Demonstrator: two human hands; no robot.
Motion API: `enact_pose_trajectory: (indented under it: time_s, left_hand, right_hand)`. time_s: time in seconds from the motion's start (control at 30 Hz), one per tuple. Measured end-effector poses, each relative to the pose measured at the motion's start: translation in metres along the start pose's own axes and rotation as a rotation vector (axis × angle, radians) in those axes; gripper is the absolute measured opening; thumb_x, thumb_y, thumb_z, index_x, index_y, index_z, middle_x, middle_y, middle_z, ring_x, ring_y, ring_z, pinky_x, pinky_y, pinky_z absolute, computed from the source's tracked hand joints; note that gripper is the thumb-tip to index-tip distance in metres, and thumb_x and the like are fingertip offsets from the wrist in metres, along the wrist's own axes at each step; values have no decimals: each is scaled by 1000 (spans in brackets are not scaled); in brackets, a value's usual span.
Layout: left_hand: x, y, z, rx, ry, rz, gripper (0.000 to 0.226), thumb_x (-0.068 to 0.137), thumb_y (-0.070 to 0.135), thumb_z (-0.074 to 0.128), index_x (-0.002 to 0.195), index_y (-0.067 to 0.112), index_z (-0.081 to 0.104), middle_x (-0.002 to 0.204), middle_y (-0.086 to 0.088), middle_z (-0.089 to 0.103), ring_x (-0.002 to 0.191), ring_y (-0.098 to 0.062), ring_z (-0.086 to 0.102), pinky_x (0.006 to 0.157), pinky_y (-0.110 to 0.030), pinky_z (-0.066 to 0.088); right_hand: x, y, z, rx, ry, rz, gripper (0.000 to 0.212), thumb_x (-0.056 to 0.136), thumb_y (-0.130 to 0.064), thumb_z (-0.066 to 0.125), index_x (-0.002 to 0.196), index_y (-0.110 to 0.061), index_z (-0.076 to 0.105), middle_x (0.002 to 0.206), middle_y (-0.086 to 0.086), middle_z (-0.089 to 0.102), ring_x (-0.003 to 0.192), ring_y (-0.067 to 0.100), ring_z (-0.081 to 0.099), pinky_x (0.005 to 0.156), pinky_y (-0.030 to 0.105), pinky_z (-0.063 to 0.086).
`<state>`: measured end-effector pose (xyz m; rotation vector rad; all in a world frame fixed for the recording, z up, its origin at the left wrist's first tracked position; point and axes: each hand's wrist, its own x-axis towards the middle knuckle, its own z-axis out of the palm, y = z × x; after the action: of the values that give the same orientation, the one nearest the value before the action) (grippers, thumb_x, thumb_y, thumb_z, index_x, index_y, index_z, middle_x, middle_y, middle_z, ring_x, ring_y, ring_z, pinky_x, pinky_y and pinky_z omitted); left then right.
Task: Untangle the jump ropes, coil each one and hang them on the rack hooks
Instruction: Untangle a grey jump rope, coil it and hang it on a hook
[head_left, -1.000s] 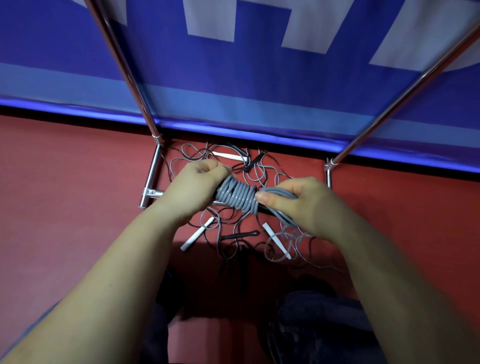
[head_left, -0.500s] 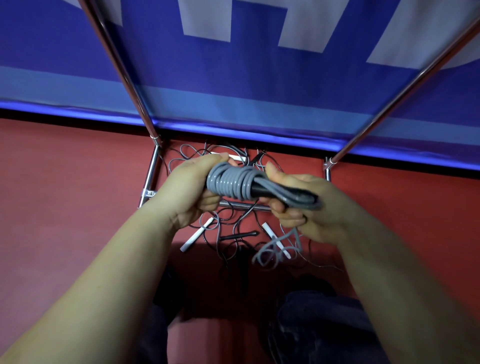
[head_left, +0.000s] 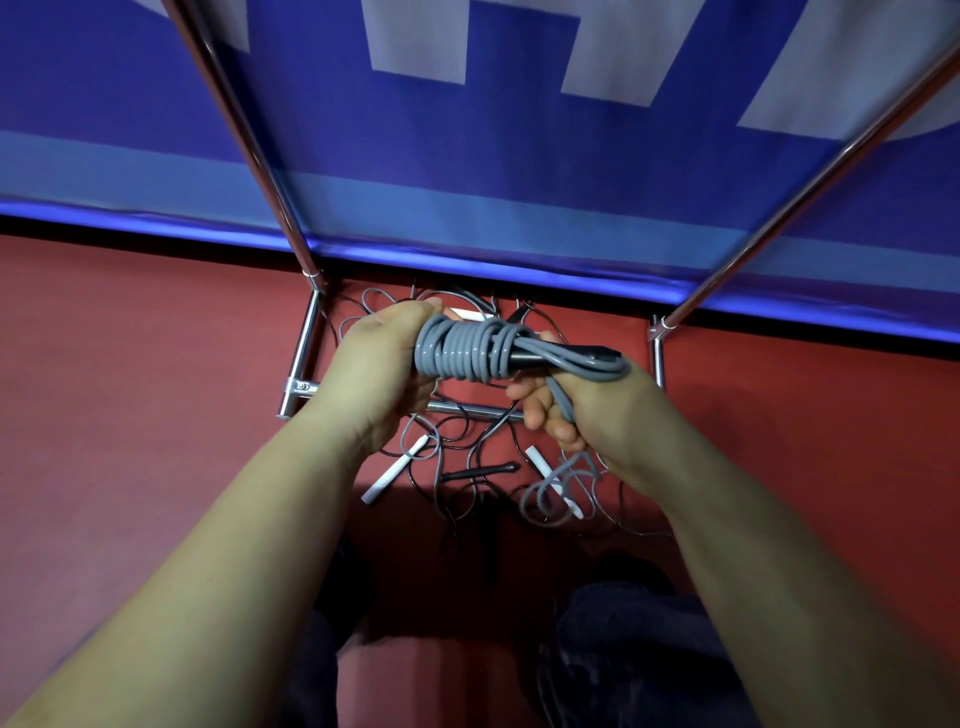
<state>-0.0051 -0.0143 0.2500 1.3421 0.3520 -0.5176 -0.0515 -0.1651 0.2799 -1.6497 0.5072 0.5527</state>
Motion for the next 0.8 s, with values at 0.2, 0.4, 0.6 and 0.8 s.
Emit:
enact_pose_trajectory:
  time_s: [0.2, 0.4, 0.6, 0.8]
  left_hand:
    - [5, -2, -1, 130, 153, 77, 27, 93, 18, 48, 66, 13, 48, 37, 6, 28, 33, -9, 21, 38, -15, 15]
    - [8, -6, -6, 258, 273, 202, 24, 91, 18, 49, 69, 8, 55, 47, 1, 35, 44, -13, 27, 43, -24, 22]
    - [12, -13, -13, 457, 360, 341, 33, 89, 22, 49, 82, -10, 56, 69, -11, 47, 65, -17, 38, 62, -33, 33]
    - [11, -12, -13, 553, 245, 299, 29, 89, 20, 51, 79, -7, 57, 60, -5, 45, 54, -13, 35, 52, -25, 31]
  right_hand:
    - [3, 11, 3, -225, 29, -48, 39, 99, -24, 37, 73, -18, 64, 45, -3, 55, 37, 10, 33, 45, 24, 32]
    - [-1, 13, -1, -512, -7, -158, 22, 93, -33, 52, 78, -23, 65, 54, -7, 60, 42, 1, 45, 54, 23, 44]
    - [-4, 12, -3, -486, 51, -255, 21, 87, -31, 62, 71, -18, 64, 46, -7, 51, 46, 7, 47, 50, 23, 42]
    - [1, 15, -10, -446, 266, -380, 19, 73, -33, 77, 65, -21, 63, 53, -7, 50, 50, 9, 41, 51, 26, 37]
